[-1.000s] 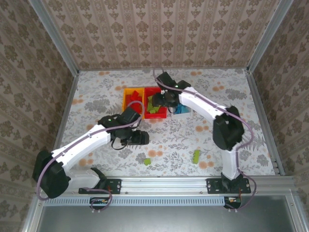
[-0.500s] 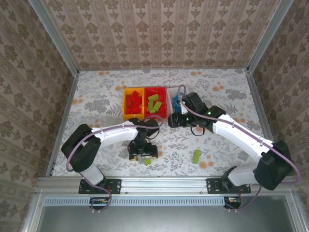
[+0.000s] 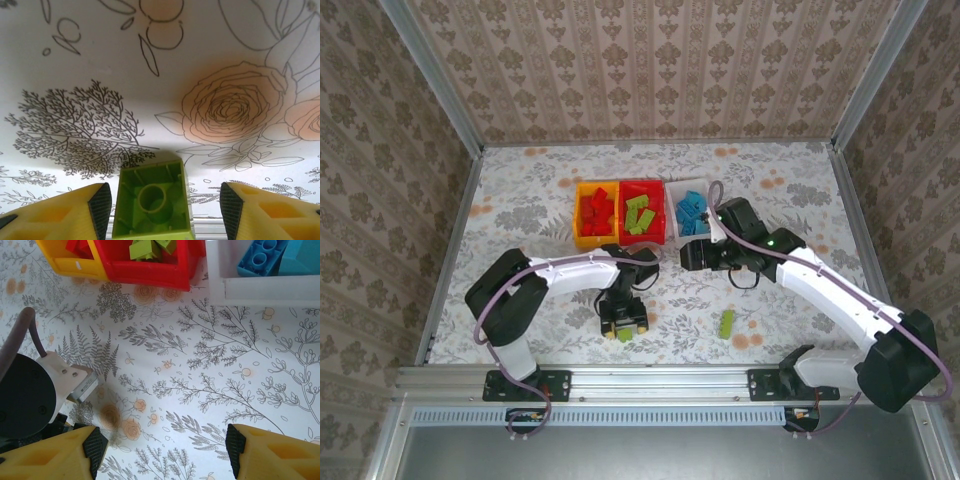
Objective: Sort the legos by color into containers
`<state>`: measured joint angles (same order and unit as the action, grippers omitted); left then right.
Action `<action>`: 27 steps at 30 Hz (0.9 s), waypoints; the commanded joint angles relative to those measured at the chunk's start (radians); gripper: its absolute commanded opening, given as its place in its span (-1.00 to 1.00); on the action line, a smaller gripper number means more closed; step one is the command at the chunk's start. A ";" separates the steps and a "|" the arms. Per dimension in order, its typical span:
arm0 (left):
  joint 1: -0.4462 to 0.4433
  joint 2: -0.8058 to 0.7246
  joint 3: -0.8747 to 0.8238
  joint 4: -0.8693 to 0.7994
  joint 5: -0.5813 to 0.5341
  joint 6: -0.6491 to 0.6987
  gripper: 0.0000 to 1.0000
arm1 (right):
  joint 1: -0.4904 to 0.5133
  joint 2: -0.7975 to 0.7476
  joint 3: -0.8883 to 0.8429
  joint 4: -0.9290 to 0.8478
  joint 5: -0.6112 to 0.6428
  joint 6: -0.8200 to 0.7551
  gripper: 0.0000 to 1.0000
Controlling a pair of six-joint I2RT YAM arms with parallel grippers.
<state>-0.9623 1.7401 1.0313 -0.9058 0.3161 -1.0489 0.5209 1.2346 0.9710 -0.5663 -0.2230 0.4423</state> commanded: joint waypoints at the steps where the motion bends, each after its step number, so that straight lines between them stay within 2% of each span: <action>1: -0.011 0.006 0.010 -0.034 0.014 -0.031 0.20 | -0.010 -0.038 -0.019 -0.020 -0.039 -0.017 0.39; 8: -0.030 0.027 0.038 -0.061 0.019 -0.023 0.04 | -0.019 -0.057 -0.048 -0.015 -0.053 -0.006 0.39; 15: -0.037 0.039 0.073 -0.071 -0.019 -0.012 -0.34 | -0.032 -0.089 -0.075 -0.022 -0.064 0.001 0.38; 21: -0.032 0.041 0.193 -0.165 -0.117 0.033 -0.38 | -0.036 -0.143 -0.093 -0.008 -0.142 -0.013 0.37; 24: 0.004 0.030 0.300 -0.224 -0.189 0.072 -0.39 | -0.037 -0.210 -0.107 0.073 -0.216 0.000 0.37; 27: 0.065 0.035 0.424 -0.257 -0.256 0.135 -0.38 | -0.037 -0.259 -0.119 0.126 -0.237 0.028 0.38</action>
<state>-0.9474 1.7760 1.3655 -1.0779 0.1669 -0.9913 0.4885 1.0214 0.8688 -0.5205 -0.3878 0.4492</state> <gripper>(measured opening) 0.330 0.688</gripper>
